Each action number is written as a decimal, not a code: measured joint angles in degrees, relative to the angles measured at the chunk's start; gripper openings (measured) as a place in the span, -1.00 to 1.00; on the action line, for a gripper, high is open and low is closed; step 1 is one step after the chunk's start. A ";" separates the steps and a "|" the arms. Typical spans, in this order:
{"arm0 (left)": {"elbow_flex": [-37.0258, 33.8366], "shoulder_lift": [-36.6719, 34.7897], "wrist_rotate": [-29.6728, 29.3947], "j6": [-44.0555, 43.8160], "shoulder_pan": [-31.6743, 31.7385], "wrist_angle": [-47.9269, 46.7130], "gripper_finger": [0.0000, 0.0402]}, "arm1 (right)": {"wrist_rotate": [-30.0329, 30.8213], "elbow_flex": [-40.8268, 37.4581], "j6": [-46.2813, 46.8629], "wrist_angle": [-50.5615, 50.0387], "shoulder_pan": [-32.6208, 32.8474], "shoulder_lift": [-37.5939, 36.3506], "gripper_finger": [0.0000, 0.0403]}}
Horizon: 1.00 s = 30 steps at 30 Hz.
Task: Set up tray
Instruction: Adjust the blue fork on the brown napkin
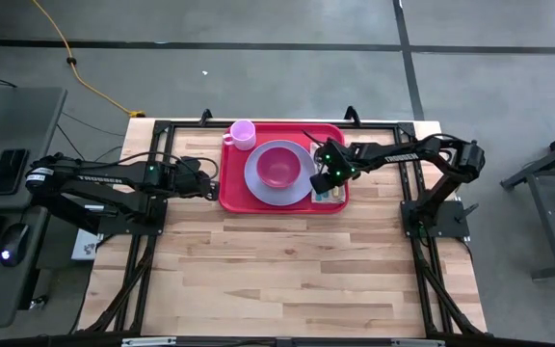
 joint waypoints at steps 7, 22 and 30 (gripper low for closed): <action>0.00 -0.02 0.00 -0.02 -0.02 0.07 -0.72 | -0.34 0.00 -1.32 -0.59 0.00 0.00 -0.80; 0.00 -0.01 0.00 -0.04 -0.02 0.17 -0.72 | -0.18 0.00 -3.94 -1.94 -0.15 0.00 -0.77; 0.00 0.00 0.00 -0.07 -0.02 0.17 -0.72 | -0.13 -0.02 -3.96 -2.07 -0.15 -0.01 -0.77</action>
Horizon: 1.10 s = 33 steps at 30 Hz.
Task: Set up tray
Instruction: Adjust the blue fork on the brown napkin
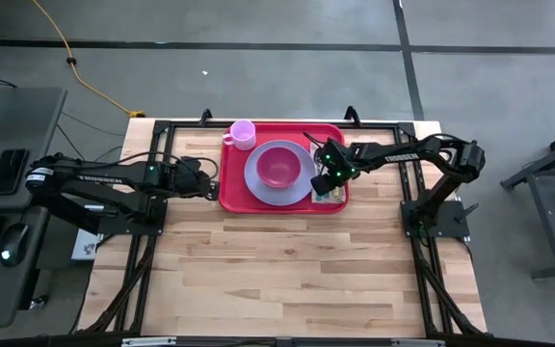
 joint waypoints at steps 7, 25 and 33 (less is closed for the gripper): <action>0.00 -0.02 0.00 -0.01 0.01 0.00 -0.72 | 0.90 -0.22 -0.94 -0.33 -0.08 -1.92 -0.74; 0.00 -0.01 0.93 -0.02 0.00 0.07 -0.72 | 9.78 -0.13 -0.04 0.62 -0.65 -6.24 -0.73; 0.00 -0.01 0.96 0.00 0.01 0.07 -0.72 | 12.92 -0.10 -1.80 0.63 -3.31 -5.94 -0.70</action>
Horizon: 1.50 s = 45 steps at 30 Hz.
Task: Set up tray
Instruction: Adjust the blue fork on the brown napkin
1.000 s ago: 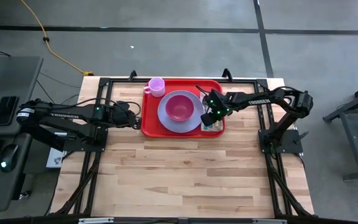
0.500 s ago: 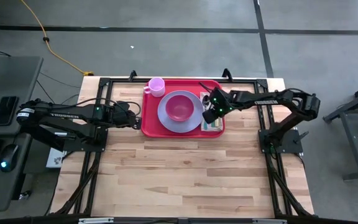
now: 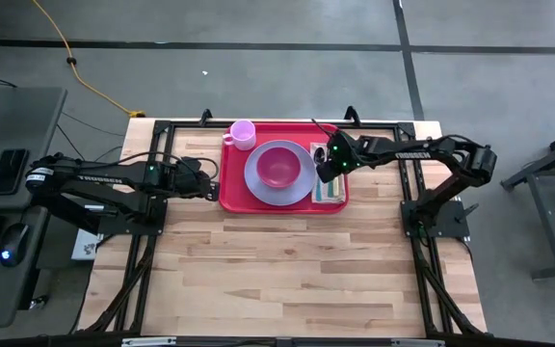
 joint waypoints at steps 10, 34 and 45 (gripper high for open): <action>0.00 0.00 -0.78 0.02 0.00 0.00 -0.72 | -0.21 0.01 -1.86 0.11 -2.17 0.00 -0.70; 0.02 -0.01 -1.08 -0.45 -0.01 0.09 -0.72 | -1.84 0.04 -4.58 3.86 -3.93 3.89 -0.68; 0.02 -0.01 -1.05 -0.46 0.00 0.04 -0.72 | -2.57 0.06 -4.65 5.21 -3.95 5.64 -0.68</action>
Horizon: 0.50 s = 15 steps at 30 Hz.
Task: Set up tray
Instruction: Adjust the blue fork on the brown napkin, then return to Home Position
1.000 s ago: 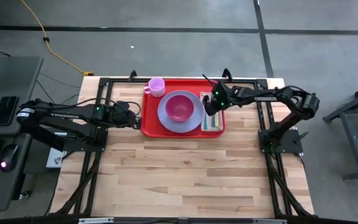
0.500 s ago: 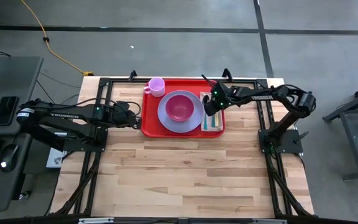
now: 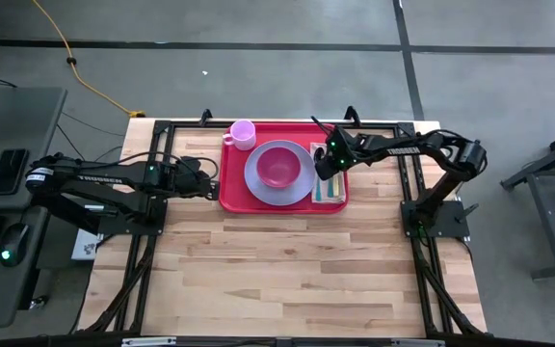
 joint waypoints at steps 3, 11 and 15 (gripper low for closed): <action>0.00 0.00 0.00 0.00 -0.01 -0.02 -0.72 | -0.08 0.00 0.01 0.69 0.00 0.00 -0.68; 0.02 0.00 0.02 0.00 -0.01 -0.04 -0.72 | -0.85 0.00 -0.04 0.81 -0.11 0.00 -0.68; 0.02 0.00 0.02 0.00 -0.01 -0.04 -0.72 | -1.21 0.00 -1.06 0.19 -0.82 0.00 -0.68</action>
